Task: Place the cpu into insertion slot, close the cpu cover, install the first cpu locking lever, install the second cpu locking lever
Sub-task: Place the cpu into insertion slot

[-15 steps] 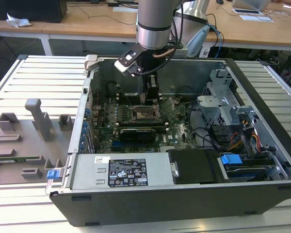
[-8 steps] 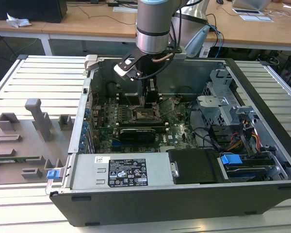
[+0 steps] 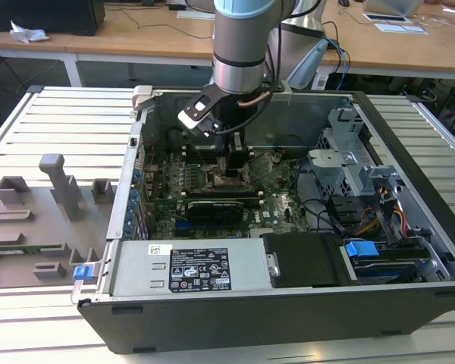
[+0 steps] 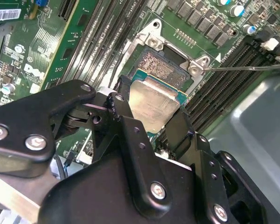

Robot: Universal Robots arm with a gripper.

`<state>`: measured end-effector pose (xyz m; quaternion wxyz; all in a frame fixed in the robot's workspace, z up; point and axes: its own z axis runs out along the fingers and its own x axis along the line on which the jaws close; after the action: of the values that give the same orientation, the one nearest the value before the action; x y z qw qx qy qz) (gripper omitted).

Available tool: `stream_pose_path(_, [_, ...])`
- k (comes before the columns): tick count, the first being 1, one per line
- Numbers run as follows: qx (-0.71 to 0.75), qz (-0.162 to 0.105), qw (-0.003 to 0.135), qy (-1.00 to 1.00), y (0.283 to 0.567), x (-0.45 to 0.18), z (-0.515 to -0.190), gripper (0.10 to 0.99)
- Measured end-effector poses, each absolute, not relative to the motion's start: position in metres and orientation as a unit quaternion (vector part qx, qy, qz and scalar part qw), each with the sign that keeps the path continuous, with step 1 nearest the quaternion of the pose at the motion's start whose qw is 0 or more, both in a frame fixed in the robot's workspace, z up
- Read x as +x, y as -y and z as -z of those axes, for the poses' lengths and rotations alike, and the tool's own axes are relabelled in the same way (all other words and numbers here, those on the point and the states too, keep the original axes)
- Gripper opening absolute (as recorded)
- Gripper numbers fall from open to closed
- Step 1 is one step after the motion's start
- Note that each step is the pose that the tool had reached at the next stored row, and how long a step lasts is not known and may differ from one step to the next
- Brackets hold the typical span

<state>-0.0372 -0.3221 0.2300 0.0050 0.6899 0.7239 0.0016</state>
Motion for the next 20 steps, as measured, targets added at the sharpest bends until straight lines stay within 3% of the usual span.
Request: stream_pose_path(20, [0.702,-0.006,0.001,-0.712,0.321,-0.041,-0.209,0.545])
